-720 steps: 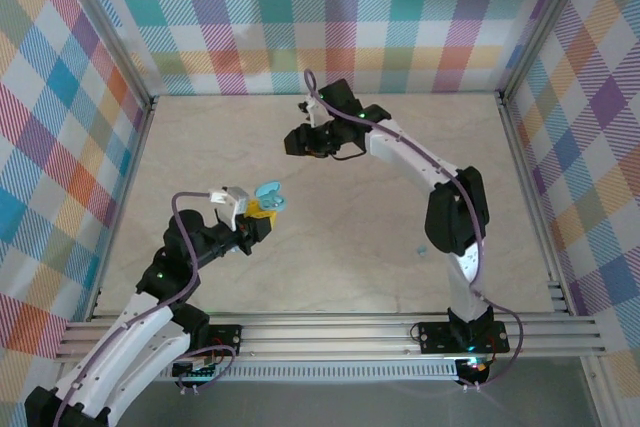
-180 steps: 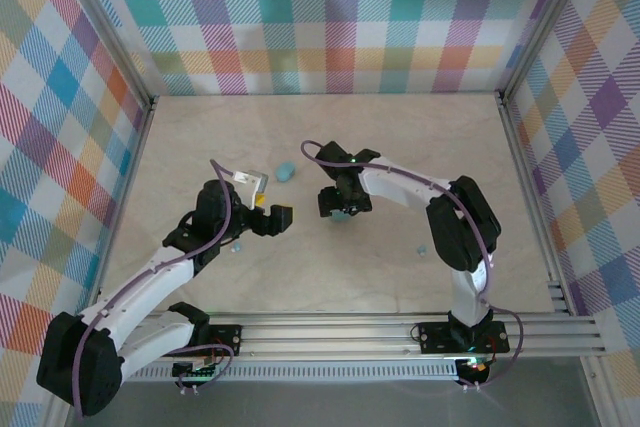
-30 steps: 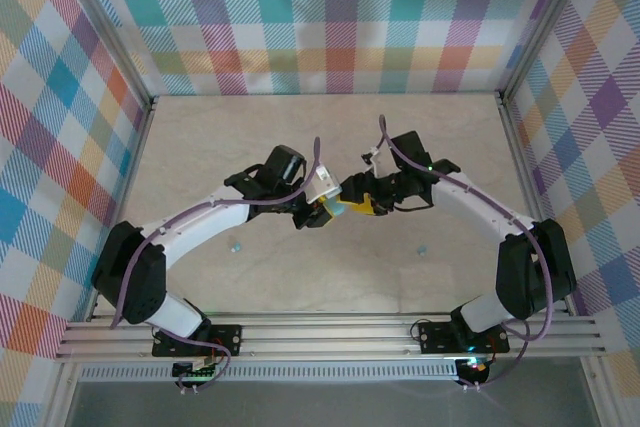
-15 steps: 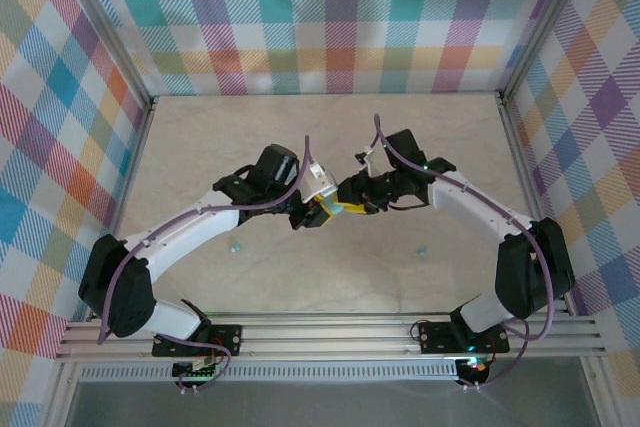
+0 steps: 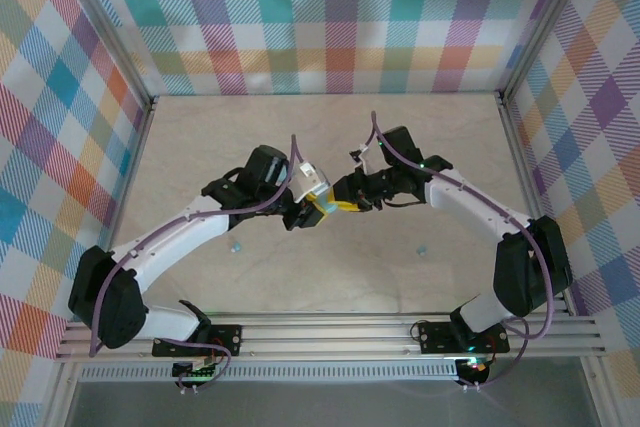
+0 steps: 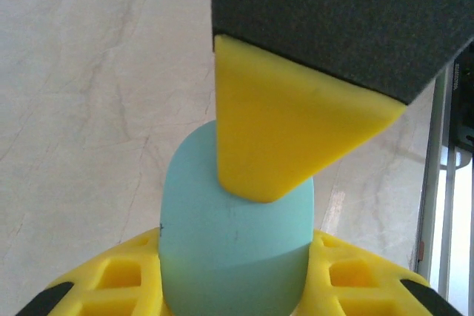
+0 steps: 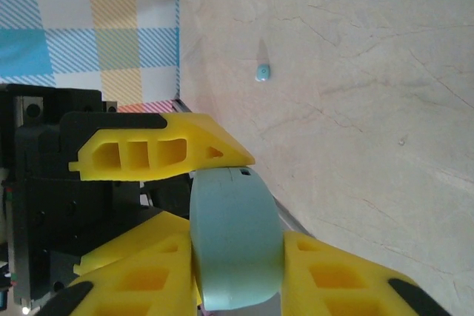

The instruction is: Insert the wireless bluetooth earbuds into the charging case

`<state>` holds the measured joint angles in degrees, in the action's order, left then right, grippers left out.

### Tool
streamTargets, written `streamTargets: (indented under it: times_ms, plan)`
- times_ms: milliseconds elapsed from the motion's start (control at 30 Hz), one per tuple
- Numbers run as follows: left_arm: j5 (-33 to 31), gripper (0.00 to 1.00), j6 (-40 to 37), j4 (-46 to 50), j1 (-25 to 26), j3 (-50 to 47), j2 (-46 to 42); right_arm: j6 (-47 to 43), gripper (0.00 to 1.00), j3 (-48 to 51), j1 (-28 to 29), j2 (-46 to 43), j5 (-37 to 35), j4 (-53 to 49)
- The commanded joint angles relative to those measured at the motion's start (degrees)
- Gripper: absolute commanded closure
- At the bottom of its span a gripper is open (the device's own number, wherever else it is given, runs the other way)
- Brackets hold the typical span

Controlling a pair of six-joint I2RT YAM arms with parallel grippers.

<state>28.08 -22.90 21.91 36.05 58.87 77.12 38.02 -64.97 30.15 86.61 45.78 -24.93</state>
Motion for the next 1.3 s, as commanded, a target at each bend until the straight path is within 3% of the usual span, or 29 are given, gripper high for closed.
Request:
streamTargets:
  times_ms: [0,233,333,467,600,800,867,1000,1133,1267]
  plan:
    - [0.76,0.74,1.76,-5.00,-0.63,-1.29,-2.37,2.91,0.79,-1.48,1.58,0.35,4.82,3.05]
    - [-1.76,0.34,8.03,-14.12,-3.47,-6.62,-9.17,8.55,0.87,-1.56,1.58,-0.45,4.34,7.48]
    - [-0.65,0.26,14.02,-23.66,-6.91,-12.48,-14.92,10.50,0.85,-2.07,1.27,-0.74,4.08,8.65]
    - [3.51,0.25,14.64,-33.82,-9.80,-19.18,-20.01,12.26,0.85,-5.28,0.79,-0.22,5.14,7.68]
    - [8.55,0.28,15.65,-34.93,-10.70,-19.41,-20.11,13.42,0.84,-6.90,0.79,-0.29,6.90,9.03]
    - [11.24,0.27,20.53,-48.65,-10.65,-24.50,-19.46,19.63,0.85,-6.21,0.44,0.94,7.47,12.97]
    - [13.27,0.28,20.09,-49.07,-10.65,-24.84,-19.43,21.96,0.84,-5.18,0.43,0.05,7.12,16.61]
    - [11.74,0.28,17.96,-47.52,-10.82,-26.19,-20.08,21.85,0.83,-2.89,0.41,-0.77,4.68,17.17]
    - [11.28,0.29,23.23,-60.91,-12.53,-29.66,-15.47,24.99,0.83,-2.43,0.43,2.12,6.79,20.76]
    - [13.69,0.34,24.70,-66.96,-13.93,-30.18,-11.70,28.01,0.83,-1.98,0.43,3.63,6.95,25.08]
